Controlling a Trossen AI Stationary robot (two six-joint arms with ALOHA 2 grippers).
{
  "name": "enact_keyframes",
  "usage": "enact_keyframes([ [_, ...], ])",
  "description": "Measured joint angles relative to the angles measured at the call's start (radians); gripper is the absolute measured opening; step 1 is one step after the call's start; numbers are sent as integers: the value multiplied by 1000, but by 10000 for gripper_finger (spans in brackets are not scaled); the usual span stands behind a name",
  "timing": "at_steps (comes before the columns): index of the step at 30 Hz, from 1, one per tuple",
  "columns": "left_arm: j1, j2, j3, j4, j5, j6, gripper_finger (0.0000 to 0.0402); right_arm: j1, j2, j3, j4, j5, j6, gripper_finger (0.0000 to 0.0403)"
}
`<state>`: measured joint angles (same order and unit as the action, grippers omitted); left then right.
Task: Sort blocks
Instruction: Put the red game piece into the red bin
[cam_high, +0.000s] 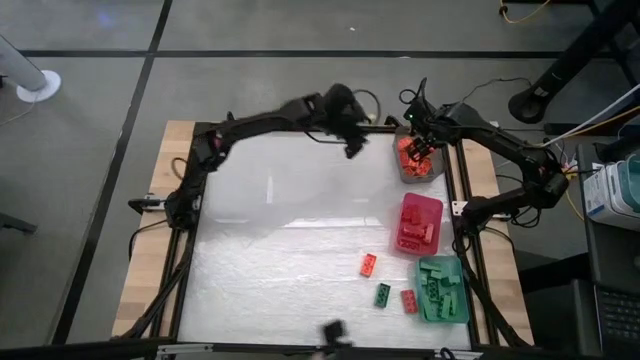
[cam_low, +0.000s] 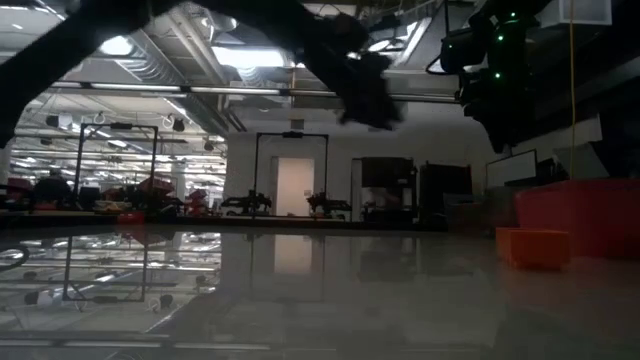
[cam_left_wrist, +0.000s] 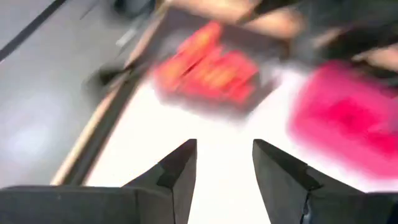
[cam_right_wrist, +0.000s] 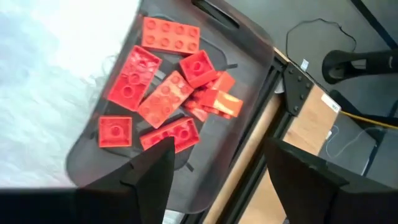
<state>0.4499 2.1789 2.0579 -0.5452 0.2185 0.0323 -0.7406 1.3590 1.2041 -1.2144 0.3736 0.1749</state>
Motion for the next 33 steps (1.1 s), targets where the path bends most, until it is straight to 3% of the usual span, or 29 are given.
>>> enact_keyframes([
  [6, 89, -142, 1, -534, -394, -118, 145, 99, 0, -1, 1, -30, 0, 248],
  [10, 170, -151, -14, -833, -452, -226, 145, 196, 0, -1, 2, -58, 7, 248],
  [14, 265, -153, -86, -1007, -471, -304, 145, 310, 0, -1, 2, -73, 41, 248],
  [22, 398, -157, -307, -1003, -483, -312, 145, 523, 0, -2, 2, -71, 114, 248],
  [26, 455, -157, -421, -997, -539, -310, 145, 607, 0, -2, 11, -71, 150, 248],
  [33, 556, -157, -574, -825, -626, -344, 145, 744, 0, -2, 47, -40, 217, 248],
])
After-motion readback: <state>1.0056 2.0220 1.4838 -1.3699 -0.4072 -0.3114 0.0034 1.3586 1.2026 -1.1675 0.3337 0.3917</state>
